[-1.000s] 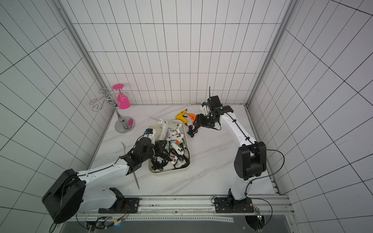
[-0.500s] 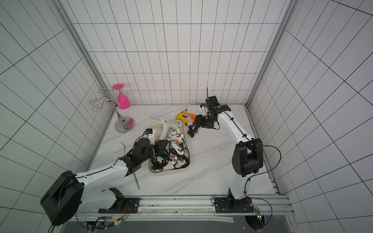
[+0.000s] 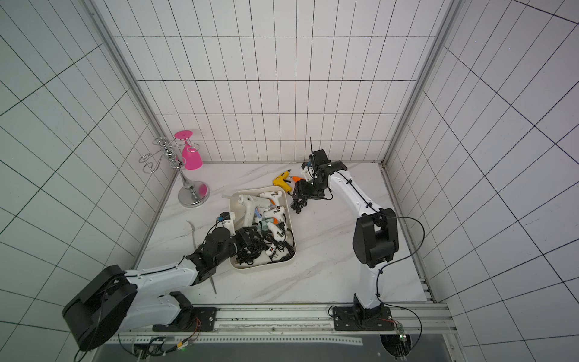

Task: Put the hot melt glue gun into the storage box
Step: Place the hot melt adhesive gun in the storage box, then adjust the hot melt adhesive gun in the storage box.

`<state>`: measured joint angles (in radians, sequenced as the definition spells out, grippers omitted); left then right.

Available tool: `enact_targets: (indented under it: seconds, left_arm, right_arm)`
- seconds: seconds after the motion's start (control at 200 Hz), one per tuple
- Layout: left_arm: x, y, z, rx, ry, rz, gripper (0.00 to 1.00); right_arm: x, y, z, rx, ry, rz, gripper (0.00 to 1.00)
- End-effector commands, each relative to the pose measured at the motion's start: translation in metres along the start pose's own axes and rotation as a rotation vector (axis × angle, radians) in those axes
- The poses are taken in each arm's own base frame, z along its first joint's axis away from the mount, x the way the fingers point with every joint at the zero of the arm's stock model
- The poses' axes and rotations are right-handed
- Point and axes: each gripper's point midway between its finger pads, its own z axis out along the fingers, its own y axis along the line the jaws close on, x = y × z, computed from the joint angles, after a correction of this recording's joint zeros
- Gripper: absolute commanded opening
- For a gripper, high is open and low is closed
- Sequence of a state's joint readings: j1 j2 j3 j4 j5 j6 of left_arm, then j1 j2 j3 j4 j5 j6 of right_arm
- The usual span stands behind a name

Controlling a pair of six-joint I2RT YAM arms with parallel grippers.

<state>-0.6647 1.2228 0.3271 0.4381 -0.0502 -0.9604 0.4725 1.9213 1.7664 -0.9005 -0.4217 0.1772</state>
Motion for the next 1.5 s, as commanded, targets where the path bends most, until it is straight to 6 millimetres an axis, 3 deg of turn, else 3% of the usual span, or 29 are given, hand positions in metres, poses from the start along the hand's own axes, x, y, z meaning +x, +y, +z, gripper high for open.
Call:
enact_targets:
  seconds: [0.0,0.11,0.235,0.43,0.555,0.799,0.909,1.034,1.179,1.354,1.494]
  left_arm:
    - [0.004,0.013,-0.004,-0.085,-0.006,0.005,0.23]
    - [0.016,0.013,-0.003,-0.144,0.056,0.066,0.52]
    - [0.029,0.016,-0.002,-0.181,0.137,0.076,0.73]
    - [0.025,0.001,-0.008,-0.155,0.163,0.139,0.81]
    - [0.015,-0.027,-0.015,-0.079,0.171,0.225,0.83]
    - [-0.037,-0.105,-0.066,0.122,0.008,0.495,0.91]
    - [-0.054,-0.122,-0.092,0.153,-0.045,0.555,0.91]
    - [-0.073,-0.113,-0.111,0.089,-0.135,0.572,0.94]
    - [-0.093,-0.083,-0.126,-0.066,-0.232,0.555,0.95]
    - [-0.125,-0.046,-0.152,-0.279,-0.363,0.531,0.99]
    - [-0.140,-0.031,-0.171,-0.369,-0.423,0.527,0.99]
  right_arm:
    - [-0.013,0.022,0.012,0.008,-0.010,-0.078,0.67]
    - [-0.026,0.041,0.026,-0.017,-0.025,-0.120,0.67]
    - [-0.037,0.060,0.036,-0.033,-0.036,-0.165,0.66]
    - [-0.030,0.089,0.053,-0.040,-0.018,-0.239,0.66]
    - [-0.027,0.087,0.055,-0.004,-0.021,-0.235,0.66]
    - [-0.024,0.096,0.046,0.029,-0.069,-0.274,0.67]
    - [-0.015,0.103,0.050,0.055,-0.065,-0.301,0.67]
    - [-0.006,0.116,0.057,0.069,-0.075,-0.335,0.68]
    - [-0.003,0.140,0.069,0.094,-0.108,-0.442,0.69]
    - [-0.005,0.149,0.093,0.164,-0.099,-0.510,0.71]
    - [0.005,0.148,0.114,0.201,-0.066,-0.498,0.71]
